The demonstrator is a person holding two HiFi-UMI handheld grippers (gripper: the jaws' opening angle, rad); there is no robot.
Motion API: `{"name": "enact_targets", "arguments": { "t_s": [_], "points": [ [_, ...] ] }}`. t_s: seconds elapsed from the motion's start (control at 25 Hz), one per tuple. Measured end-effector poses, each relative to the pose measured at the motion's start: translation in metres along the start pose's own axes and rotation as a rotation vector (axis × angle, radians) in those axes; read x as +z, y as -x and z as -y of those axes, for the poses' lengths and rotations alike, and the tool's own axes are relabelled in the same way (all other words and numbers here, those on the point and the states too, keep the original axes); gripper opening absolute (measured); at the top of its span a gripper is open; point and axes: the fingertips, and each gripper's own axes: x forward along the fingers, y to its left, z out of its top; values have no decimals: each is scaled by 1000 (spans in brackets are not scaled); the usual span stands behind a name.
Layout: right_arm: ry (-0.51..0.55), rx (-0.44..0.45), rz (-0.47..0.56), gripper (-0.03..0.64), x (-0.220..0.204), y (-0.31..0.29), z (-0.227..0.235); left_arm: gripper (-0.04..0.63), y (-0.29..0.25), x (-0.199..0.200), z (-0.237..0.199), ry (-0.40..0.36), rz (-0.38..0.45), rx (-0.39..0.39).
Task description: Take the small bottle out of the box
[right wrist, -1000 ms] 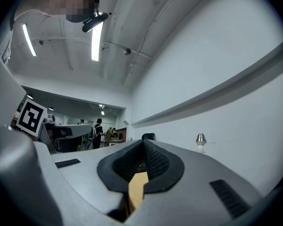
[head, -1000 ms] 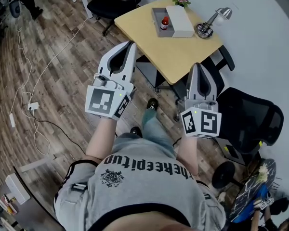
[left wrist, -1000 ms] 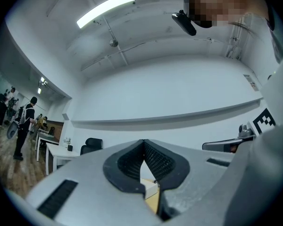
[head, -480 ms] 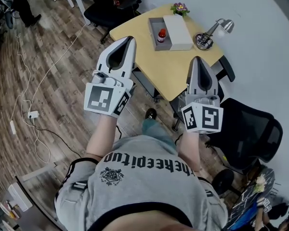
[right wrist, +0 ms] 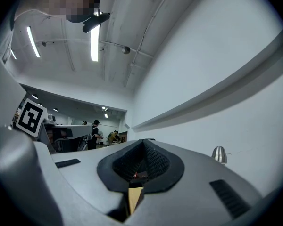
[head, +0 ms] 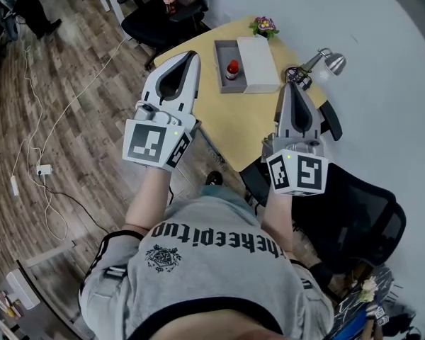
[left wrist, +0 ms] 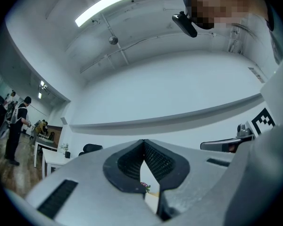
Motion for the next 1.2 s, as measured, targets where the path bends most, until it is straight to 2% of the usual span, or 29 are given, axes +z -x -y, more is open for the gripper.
{"name": "enact_targets", "arguments": {
  "t_s": [0.56,0.96,1.2],
  "points": [
    [-21,39,10,-12,-24,-46,57,3,-64,-28,6,-26,-3,36],
    [-45,59,-25,-12,-43,-64,64,3,-77,-49,-3,-26,-47,58],
    [-55,56,-68,-12,-65,-85,67,3,-99,-71,-12,-7,-80,30]
  ]
}}
